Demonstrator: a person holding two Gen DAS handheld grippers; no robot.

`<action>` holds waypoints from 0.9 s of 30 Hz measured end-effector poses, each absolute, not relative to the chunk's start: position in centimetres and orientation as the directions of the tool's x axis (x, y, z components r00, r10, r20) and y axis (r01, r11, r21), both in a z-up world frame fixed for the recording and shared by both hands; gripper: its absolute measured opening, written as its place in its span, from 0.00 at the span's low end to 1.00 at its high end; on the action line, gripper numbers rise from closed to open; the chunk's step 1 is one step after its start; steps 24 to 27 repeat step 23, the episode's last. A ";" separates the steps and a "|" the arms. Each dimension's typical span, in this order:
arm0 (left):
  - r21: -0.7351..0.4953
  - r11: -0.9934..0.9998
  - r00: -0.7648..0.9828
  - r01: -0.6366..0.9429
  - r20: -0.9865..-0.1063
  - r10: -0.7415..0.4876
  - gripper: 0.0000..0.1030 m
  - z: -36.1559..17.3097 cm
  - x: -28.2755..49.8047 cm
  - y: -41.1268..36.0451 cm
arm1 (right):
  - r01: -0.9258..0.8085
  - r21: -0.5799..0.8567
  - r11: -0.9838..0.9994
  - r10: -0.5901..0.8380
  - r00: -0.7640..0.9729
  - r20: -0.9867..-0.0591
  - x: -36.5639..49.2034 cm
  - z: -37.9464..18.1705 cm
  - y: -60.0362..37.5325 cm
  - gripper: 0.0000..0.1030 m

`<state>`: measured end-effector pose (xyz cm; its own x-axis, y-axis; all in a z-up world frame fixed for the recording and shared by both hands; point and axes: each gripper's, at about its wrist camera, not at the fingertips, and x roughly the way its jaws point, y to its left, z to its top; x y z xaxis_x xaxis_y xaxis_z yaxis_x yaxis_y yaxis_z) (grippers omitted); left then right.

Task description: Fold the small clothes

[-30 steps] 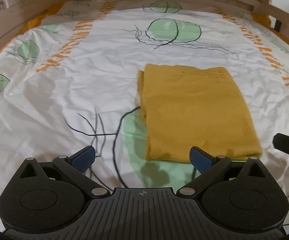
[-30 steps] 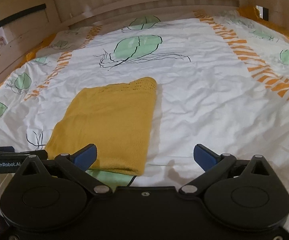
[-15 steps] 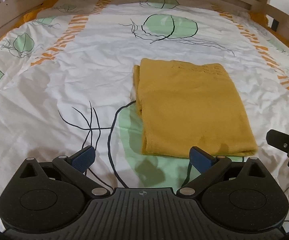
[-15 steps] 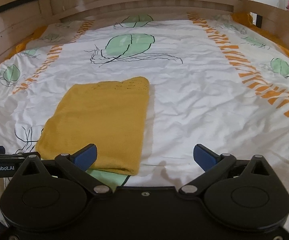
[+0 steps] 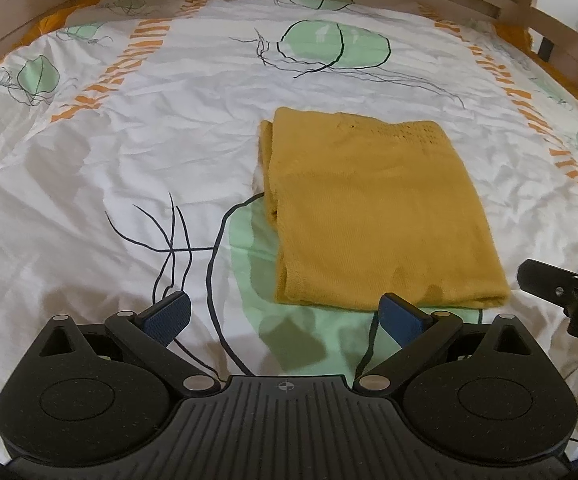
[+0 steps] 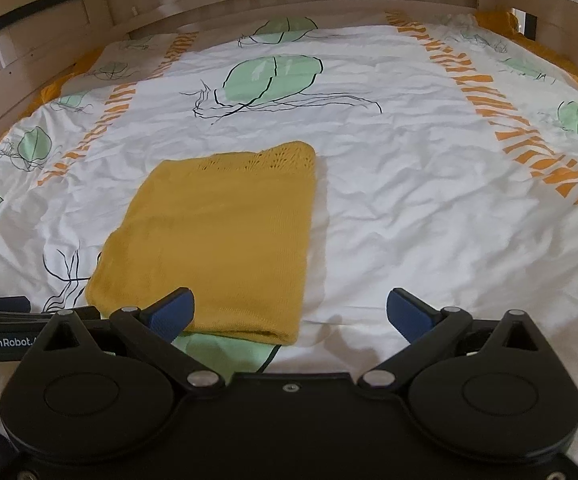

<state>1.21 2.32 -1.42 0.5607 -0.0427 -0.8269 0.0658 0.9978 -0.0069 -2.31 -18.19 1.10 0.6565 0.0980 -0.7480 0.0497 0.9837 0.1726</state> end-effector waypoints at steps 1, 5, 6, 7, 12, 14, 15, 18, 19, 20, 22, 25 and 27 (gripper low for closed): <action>-0.008 0.998 0.560 0.066 -0.828 -0.044 0.98 -1.4 1.2 2.3 | 0.050 0.174 0.983 0.099 0.655 -0.749 -2.3 1.1 -18.2 0.99; -0.016 0.997 0.554 0.071 -0.831 -0.053 0.98 -1.6 1.3 2.3 | 0.051 0.183 0.982 0.105 0.654 -0.749 -2.2 0.9 -18.2 0.99; -0.019 0.997 0.552 0.071 -0.832 -0.055 0.98 -1.6 1.3 2.2 | 0.052 0.184 0.981 0.106 0.653 -0.750 -2.2 0.9 -18.2 0.99; -0.021 0.997 0.550 0.071 -0.833 -0.057 0.98 -1.6 1.3 2.2 | 0.053 0.186 0.981 0.107 0.652 -0.751 -2.2 0.8 -18.2 0.99; -0.024 0.997 0.544 0.074 -0.837 -0.061 0.98 -1.8 1.3 2.3 | 0.058 0.200 0.978 0.116 0.646 -0.754 -2.1 0.6 -18.2 0.99; -0.029 0.997 0.542 0.073 -0.838 -0.064 0.98 -1.8 1.3 2.4 | 0.059 0.205 0.977 0.120 0.644 -0.756 -2.0 0.5 -18.2 0.99; -0.031 0.997 0.541 0.072 -0.839 -0.065 0.98 -1.9 1.4 2.4 | 0.060 0.206 0.977 0.120 0.643 -0.757 -2.0 0.5 -18.3 0.99; -0.033 0.997 0.542 0.068 -0.838 -0.065 0.98 -1.9 1.3 2.4 | 0.061 0.211 0.976 0.124 0.640 -0.758 -1.9 0.5 -18.3 0.99; -0.032 0.997 0.544 0.068 -0.837 -0.064 0.98 -1.9 1.3 2.4 | 0.062 0.214 0.975 0.126 0.640 -0.758 -1.9 0.4 -18.3 0.99; -0.030 0.997 0.546 0.070 -0.836 -0.064 0.98 -1.9 1.3 2.3 | 0.062 0.216 0.974 0.127 0.640 -0.758 -1.9 0.4 -18.3 0.99; -0.025 0.997 0.546 0.071 -0.836 -0.060 0.98 -2.0 1.3 2.3 | 0.064 0.219 0.974 0.129 0.638 -0.759 -1.9 0.3 -18.3 0.99; -0.024 0.997 0.546 0.072 -0.835 -0.060 0.98 -2.0 1.3 2.3 | 0.065 0.221 0.973 0.130 0.637 -0.760 -1.8 0.3 -18.3 0.99; -0.024 0.997 0.546 0.072 -0.835 -0.060 0.98 -2.0 1.3 2.3 | 0.065 0.221 0.973 0.130 0.637 -0.760 -1.8 0.3 -18.3 0.99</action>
